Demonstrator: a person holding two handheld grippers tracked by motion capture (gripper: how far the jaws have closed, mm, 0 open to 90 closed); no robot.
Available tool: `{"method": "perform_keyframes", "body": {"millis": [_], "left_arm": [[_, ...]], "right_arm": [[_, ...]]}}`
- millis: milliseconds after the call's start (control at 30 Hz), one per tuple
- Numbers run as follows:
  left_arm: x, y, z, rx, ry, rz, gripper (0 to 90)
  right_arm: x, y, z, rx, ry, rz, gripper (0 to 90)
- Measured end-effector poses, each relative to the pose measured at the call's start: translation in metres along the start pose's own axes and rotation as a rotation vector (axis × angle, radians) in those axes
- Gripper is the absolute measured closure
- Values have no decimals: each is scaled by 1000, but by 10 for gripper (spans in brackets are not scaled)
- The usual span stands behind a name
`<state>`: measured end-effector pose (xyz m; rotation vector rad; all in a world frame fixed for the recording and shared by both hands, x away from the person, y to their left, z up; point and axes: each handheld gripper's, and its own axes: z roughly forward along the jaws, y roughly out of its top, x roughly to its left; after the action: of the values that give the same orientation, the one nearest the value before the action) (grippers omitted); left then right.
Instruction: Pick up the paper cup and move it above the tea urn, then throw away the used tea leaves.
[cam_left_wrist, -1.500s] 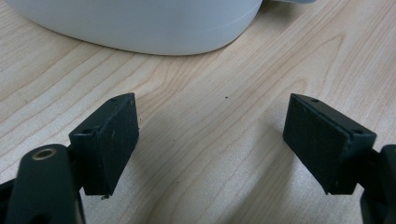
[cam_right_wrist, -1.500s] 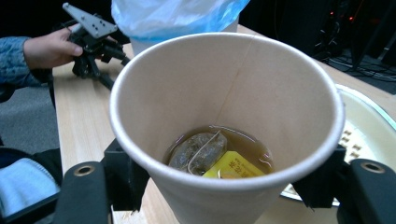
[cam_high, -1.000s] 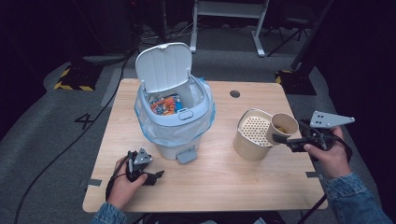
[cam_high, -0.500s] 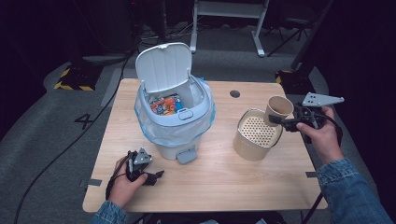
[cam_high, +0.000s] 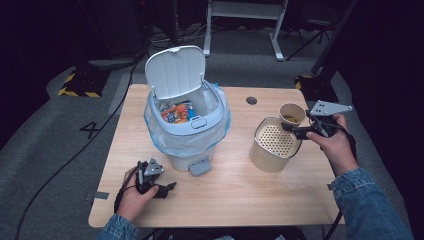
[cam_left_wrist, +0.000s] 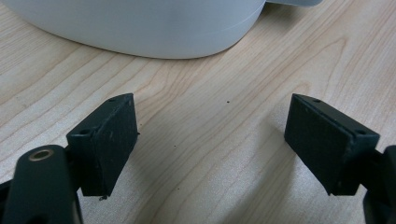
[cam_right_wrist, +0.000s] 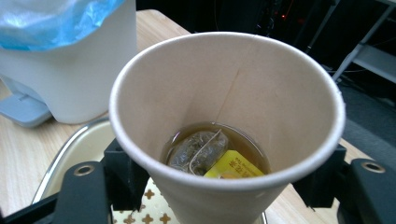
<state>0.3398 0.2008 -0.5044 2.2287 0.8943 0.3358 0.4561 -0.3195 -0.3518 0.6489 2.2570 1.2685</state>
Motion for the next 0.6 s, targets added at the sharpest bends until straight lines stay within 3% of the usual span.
{"method": "perform_keyframes", "body": {"millis": [133, 200, 433, 600], "left_arm": [[0, 0, 0, 0, 0, 0, 176], [0, 0, 0, 0, -1, 0, 176], [0, 0, 0, 0, 0, 0, 176], [0, 0, 0, 0, 0, 0, 176]], "right_arm": [[2, -1, -1, 11, -11, -12, 317], [3, 0, -2, 22, -25, -46, 318], [4, 2, -8, 69, -92, -184, 321], [5, 5, -11, 101, -137, -327, 325]]}}
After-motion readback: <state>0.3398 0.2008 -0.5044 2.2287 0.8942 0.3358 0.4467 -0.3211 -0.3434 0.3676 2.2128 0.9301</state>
